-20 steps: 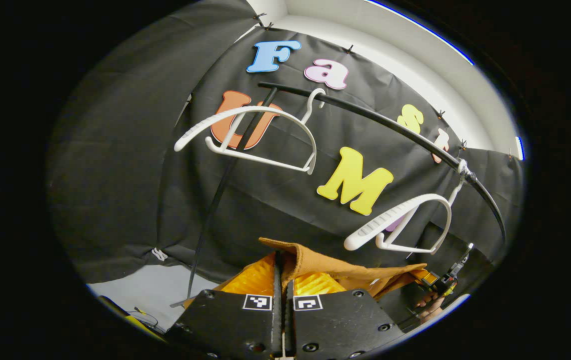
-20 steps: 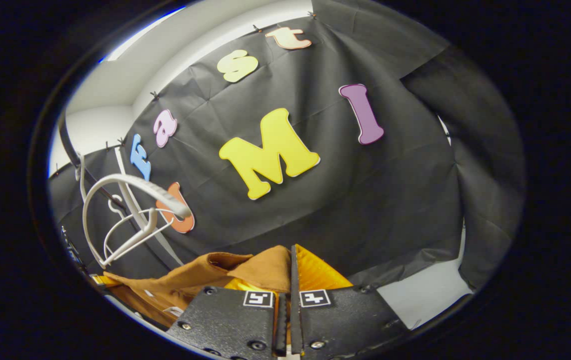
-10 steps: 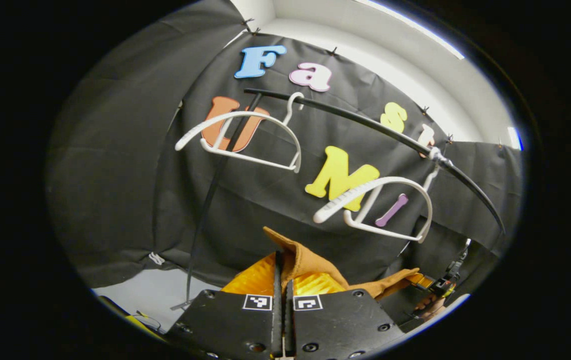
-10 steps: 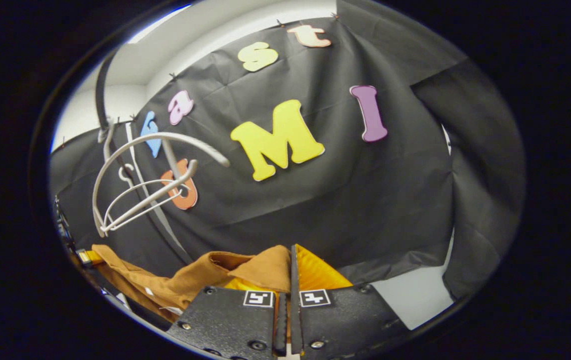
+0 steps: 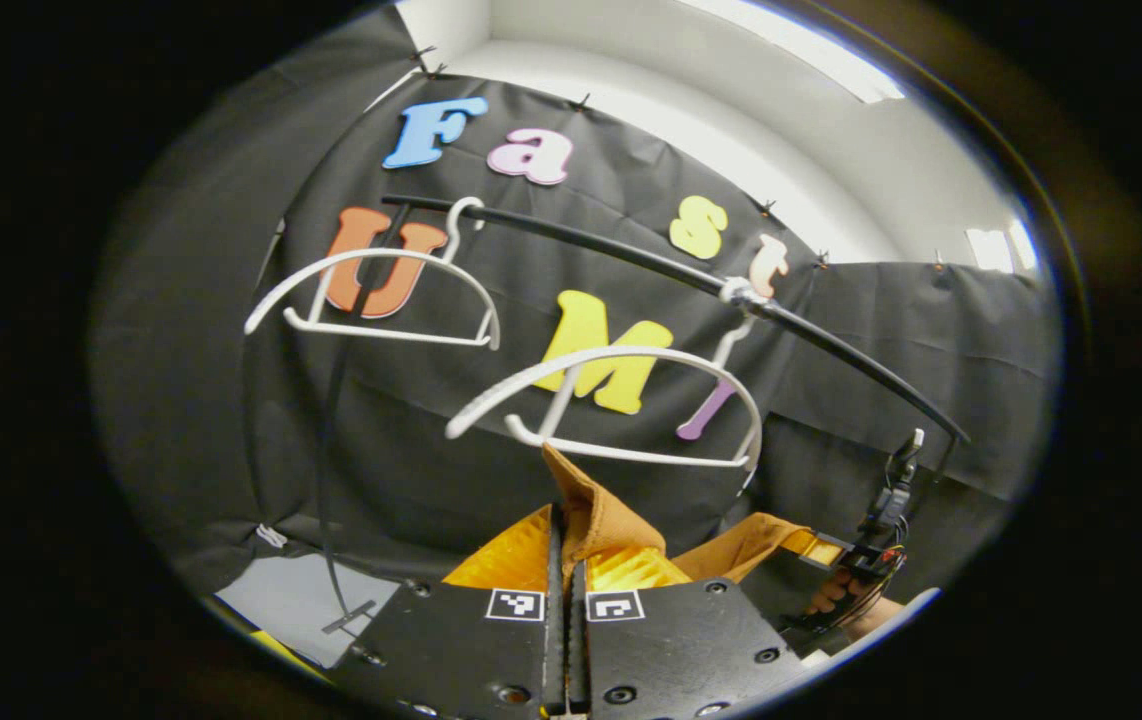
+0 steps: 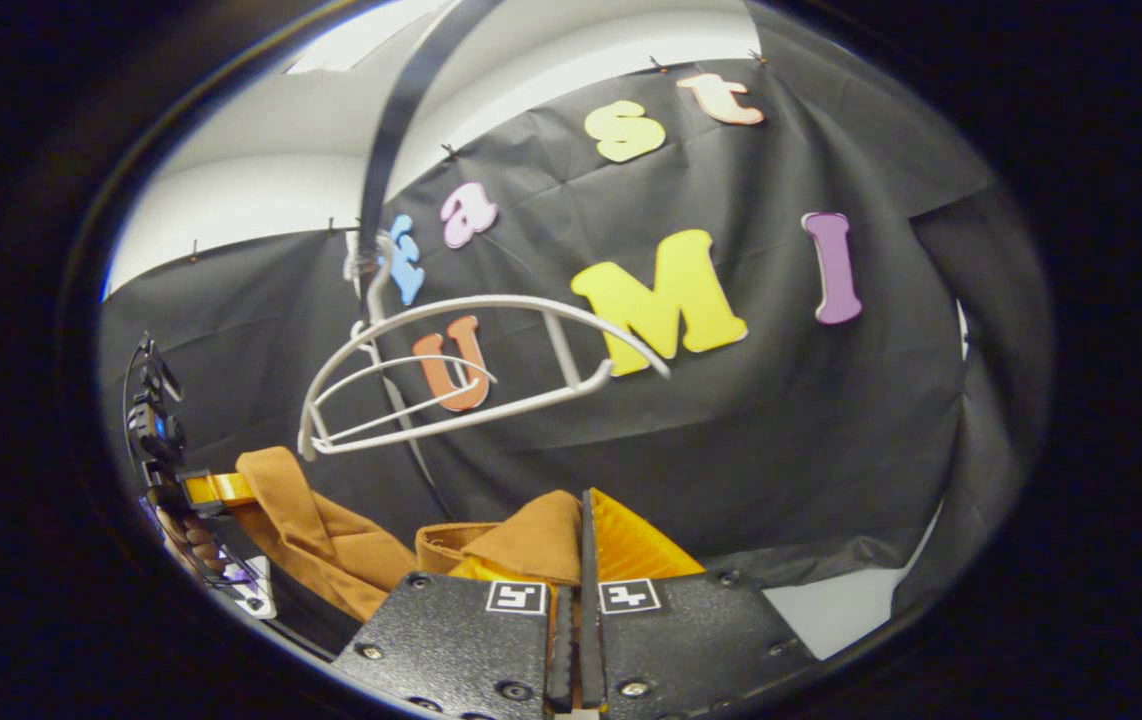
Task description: Grasp the clothes on the hanger with both hands and then place them into the laundry hamper below.
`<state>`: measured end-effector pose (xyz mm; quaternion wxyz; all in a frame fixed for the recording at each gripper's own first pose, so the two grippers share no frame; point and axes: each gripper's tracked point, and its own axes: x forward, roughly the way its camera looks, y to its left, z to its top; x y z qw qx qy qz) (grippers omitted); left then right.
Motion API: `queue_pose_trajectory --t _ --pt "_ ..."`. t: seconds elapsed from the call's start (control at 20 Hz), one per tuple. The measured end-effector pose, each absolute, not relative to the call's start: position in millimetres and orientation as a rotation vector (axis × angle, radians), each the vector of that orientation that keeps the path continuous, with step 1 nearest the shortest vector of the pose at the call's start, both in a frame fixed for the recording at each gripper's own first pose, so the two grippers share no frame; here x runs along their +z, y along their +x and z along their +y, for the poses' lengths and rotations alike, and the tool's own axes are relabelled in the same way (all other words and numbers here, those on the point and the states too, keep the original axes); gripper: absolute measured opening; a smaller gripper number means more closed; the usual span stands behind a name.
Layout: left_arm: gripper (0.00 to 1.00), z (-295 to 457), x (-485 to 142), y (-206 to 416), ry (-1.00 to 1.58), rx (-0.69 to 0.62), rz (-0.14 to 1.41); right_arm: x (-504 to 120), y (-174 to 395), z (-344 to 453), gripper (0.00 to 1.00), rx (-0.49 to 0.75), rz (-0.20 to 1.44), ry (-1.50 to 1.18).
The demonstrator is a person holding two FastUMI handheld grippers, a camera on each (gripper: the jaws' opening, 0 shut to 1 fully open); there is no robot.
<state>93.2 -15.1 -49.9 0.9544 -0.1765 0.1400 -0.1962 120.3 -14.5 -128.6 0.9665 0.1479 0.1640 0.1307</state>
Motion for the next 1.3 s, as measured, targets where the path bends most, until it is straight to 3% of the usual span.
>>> queue_pose_trajectory --t 0.15,0.25,0.35,0.4,0.5,0.55,0.6,0.65,0.7,1.2,1.3 --pt "0.02 -37.7 -32.1 84.7 -0.367 -0.462 0.257 -105.1 110.5 12.3 0.06 0.343 0.314 0.319" --pt "0.06 -53.0 -23.5 79.9 -0.371 -0.499 0.246 -93.8 105.1 29.8 0.06 0.4 0.31 0.342" --pt "0.01 -68.2 -22.1 75.6 -0.368 -0.532 0.246 -87.1 99.1 43.2 0.07 0.445 0.314 0.363" --pt "0.06 -75.5 -21.6 73.9 -0.364 -0.547 0.249 -86.5 96.1 49.1 0.06 0.461 0.32 0.371" --pt "0.06 -87.5 -23.8 69.9 -0.363 -0.577 0.265 -91.2 90.9 57.7 0.06 0.483 0.342 0.38" --pt "0.01 -92.1 -26.1 68.6 -0.361 -0.589 0.273 -94.6 88.4 62.1 0.06 0.497 0.357 0.388" --pt "0.06 -98.0 -29.7 67.1 -0.359 -0.604 0.287 -99.0 86.0 67.3 0.06 0.508 0.371 0.398" --pt "0.01 -105.7 -33.3 64.6 -0.371 -0.621 0.299 -104.0 83.8 71.1 0.06 0.52 0.389 0.41" --pt "0.06 -113.1 -37.2 61.9 -0.383 -0.637 0.315 -108.6 79.6 74.6 0.06 0.527 0.403 0.424" --pt "0.07 -118.0 -135.5 54.6 -0.364 -0.554 0.496 -207.1 64.4 84.1 0.06 0.522 0.613 0.515" --pt "0.02 -115.7 -163.5 52.9 -0.379 -0.529 0.555 -238.0 62.9 85.6 0.06 0.512 0.677 0.543"
